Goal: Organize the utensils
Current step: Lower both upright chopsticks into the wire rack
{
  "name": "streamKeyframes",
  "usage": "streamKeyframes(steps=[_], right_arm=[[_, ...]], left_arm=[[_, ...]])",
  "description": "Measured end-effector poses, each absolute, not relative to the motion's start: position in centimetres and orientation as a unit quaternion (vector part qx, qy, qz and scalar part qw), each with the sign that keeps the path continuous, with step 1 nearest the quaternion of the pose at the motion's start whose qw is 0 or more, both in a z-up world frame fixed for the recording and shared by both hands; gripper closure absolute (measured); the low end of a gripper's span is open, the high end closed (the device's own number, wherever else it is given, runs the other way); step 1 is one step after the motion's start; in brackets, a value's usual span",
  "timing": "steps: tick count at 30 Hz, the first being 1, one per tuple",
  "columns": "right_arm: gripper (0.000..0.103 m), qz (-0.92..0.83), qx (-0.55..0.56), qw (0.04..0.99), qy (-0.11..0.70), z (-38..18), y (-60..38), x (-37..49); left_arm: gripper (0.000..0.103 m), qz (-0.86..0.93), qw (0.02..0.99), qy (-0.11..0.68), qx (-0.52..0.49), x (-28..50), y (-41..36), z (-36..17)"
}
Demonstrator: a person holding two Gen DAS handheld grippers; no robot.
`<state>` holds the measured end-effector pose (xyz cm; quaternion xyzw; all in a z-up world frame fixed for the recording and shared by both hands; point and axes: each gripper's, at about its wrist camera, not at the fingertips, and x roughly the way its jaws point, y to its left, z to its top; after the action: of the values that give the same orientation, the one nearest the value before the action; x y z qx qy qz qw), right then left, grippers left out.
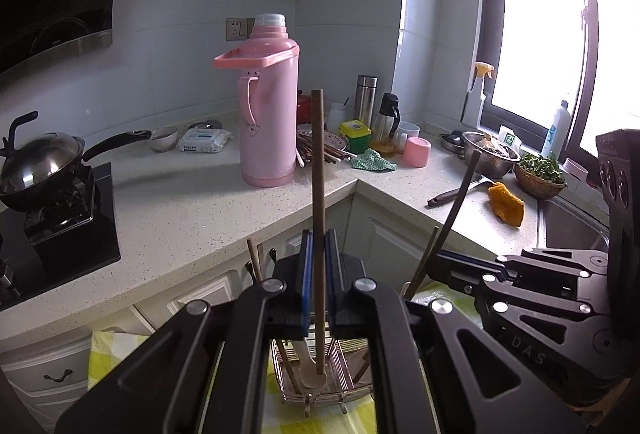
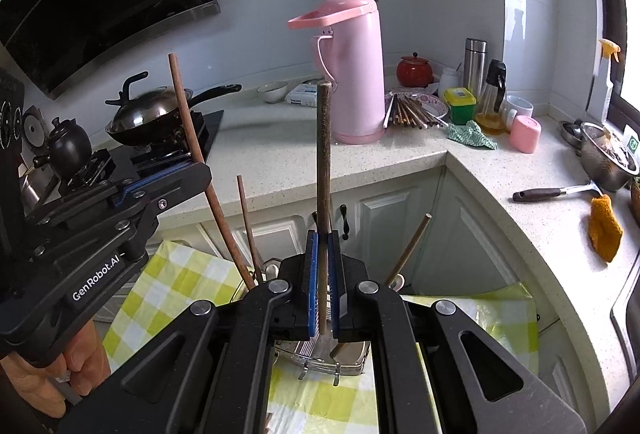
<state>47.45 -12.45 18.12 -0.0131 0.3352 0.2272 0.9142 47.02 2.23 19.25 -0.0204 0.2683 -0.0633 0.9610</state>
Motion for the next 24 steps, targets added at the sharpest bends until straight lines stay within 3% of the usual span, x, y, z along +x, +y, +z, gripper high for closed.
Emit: streamKeyframes(steps=[24], right_arm=[[0.097,0.234,-0.015,0.881,0.412,9.9,-10.9,49.5]], left_arm=[[0.097,-0.052,0.932,0.355,-0.045,49.6,3.0,9.8]])
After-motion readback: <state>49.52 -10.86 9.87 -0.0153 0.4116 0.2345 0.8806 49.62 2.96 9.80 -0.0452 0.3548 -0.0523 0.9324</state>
